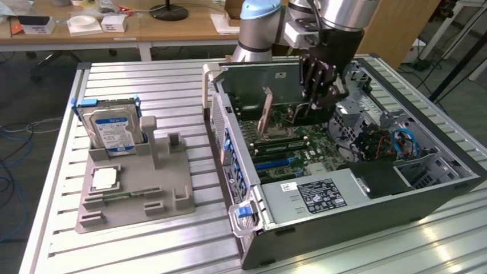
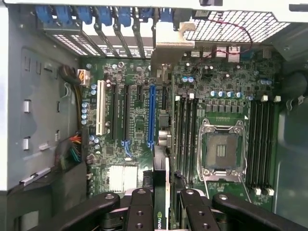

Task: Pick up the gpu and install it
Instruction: 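Insert the gpu into the slot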

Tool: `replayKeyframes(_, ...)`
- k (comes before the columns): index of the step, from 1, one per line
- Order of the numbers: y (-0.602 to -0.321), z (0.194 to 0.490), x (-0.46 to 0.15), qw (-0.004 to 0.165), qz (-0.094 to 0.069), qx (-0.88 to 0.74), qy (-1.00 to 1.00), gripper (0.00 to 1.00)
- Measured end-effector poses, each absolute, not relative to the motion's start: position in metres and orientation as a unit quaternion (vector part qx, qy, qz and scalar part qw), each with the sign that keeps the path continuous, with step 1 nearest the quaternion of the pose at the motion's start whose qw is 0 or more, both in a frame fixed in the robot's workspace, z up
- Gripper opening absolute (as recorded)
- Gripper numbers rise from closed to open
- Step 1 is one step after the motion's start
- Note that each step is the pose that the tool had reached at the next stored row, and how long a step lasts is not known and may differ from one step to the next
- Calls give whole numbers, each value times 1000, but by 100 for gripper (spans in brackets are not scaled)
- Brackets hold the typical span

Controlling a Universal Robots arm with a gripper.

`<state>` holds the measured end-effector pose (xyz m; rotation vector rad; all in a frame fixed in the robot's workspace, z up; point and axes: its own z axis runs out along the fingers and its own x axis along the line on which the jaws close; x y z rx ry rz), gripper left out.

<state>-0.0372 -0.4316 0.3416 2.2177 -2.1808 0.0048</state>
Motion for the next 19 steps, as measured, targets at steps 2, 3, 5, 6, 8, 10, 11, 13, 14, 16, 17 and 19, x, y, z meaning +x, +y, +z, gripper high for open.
replayKeyframes(2, -431, 338, -38, 15, 2, 713, -701, 26)
replayKeyframes(3, -430, 336, -38, 15, 2, 713, -701, 26)
replayKeyframes(5, -430, 332, -39, 15, 2, 713, -701, 26)
replayKeyframes(6, -430, 331, -40, 15, 2, 713, -701, 26)
replayKeyframes(8, -430, 327, -41, 16, 3, 713, -701, 26)
replayKeyframes(10, -430, 323, -43, 16, 3, 714, -700, 26)
replayKeyframes(11, -430, 321, -44, 16, 3, 715, -699, 26)
replayKeyframes(13, -430, 318, -48, 16, 3, 715, -699, 26)
replayKeyframes(14, -429, 316, -51, 16, 3, 715, -698, 26)
replayKeyframes(16, -429, 312, -55, 16, 4, 716, -698, 26)
replayKeyframes(17, -429, 311, -58, 16, 4, 716, -698, 26)
replayKeyframes(19, -428, 307, -62, 15, 5, 716, -698, 26)
